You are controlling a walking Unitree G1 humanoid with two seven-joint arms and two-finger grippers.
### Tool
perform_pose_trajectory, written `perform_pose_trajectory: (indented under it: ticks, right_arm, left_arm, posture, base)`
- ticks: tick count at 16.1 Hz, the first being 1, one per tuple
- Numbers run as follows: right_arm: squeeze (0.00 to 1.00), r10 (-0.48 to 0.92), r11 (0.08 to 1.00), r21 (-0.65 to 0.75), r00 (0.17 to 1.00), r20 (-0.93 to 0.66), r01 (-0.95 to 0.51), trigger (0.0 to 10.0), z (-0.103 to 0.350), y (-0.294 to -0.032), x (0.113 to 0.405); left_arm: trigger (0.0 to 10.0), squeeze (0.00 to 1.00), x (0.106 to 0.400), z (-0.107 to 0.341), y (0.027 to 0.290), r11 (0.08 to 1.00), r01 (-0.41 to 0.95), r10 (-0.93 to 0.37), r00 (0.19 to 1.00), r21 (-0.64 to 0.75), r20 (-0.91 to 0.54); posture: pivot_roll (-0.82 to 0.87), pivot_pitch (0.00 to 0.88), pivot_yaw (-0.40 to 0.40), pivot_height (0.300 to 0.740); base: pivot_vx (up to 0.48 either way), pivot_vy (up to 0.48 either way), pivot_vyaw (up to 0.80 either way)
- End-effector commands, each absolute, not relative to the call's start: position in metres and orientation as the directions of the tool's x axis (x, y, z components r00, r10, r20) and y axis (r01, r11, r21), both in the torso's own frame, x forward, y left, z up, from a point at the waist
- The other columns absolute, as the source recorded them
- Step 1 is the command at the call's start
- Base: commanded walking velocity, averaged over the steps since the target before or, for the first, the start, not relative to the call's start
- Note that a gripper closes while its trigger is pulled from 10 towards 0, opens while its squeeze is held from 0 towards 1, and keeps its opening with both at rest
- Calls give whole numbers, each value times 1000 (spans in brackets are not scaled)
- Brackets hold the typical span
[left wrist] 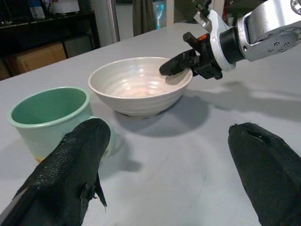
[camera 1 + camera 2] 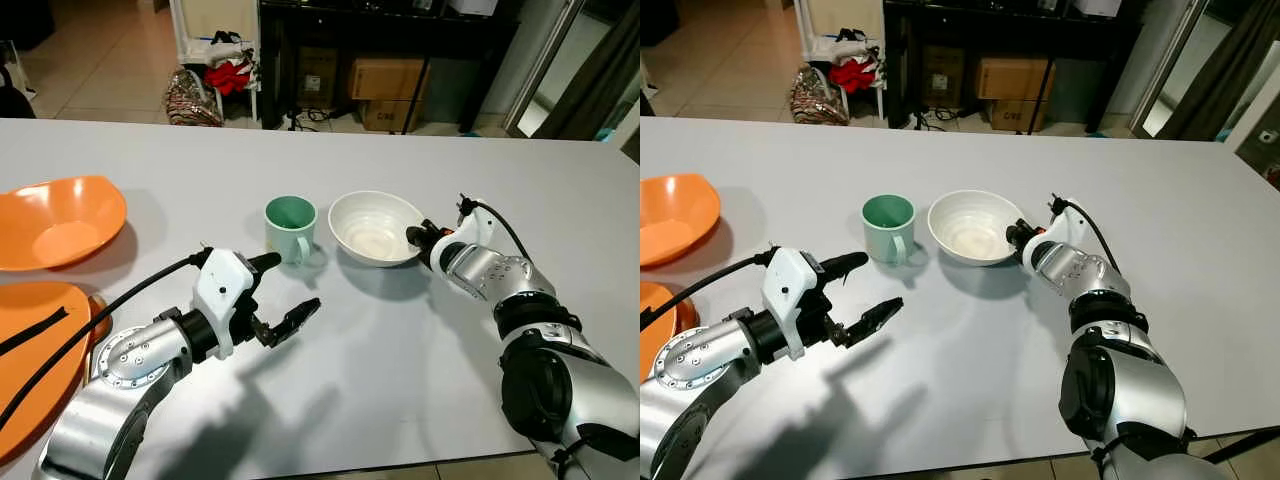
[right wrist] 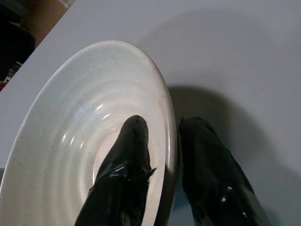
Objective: Setting the table
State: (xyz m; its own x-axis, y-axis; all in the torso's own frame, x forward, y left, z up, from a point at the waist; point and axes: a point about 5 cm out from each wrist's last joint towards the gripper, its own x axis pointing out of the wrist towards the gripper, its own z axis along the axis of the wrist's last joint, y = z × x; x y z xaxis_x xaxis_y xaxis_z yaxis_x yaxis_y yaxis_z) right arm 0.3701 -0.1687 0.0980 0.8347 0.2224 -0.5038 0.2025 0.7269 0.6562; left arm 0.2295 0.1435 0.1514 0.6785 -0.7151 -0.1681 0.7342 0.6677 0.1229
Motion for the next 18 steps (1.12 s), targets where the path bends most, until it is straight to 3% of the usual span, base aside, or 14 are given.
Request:
perform_pose_trajectory:
  ticks: [1,5,8,10,12,13,18]
  right_arm:
    - [1000,220,711,674,848,-482,199,10000,106,-174,373]
    - [1000,226,703,694,877,-425,155,10000,130,-189,362]
    - [1000,186,789,609,914,-362,80,10000,144,-198,322]
    - [1000,210,813,581,947,-241,-32,10000,158,-190,298]
    - [1000,267,888,416,957,-116,-198,10000,174,-170,274]
    - [1000,231,968,122,969,-87,-220,10000,172,-161,266]
    - [1000,137,991,-22,988,72,-136,10000,180,-152,258]
  left_arm:
    - [10000,0,230,153,141,657,743,-723,669,130,-172]
    - [10000,0,231,162,147,682,722,-712,692,118,-121]
    - [10000,0,230,171,154,734,673,-671,740,93,-56]
    - [10000,0,229,177,155,773,629,-631,776,77,-8]
    - [10000,0,231,179,150,815,575,-578,816,70,24]
    - [10000,0,238,178,148,864,500,-502,863,55,50]
    - [10000,0,252,176,139,947,307,-313,948,98,56]
  posture:
    - [77,0,-75,740]
    - [80,0,-82,740]
    - [66,0,-51,740]
    - [58,0,-36,740]
    - [51,0,-23,740]
    - [56,0,-22,740]
    - [53,0,-9,740]
  base:
    - [0,0,0]
    - [0,0,0]
    - [0,0,0]
    - [0,0,0]
    - [0,0,400]
    - [0,0,800]
    - [0,0,800]
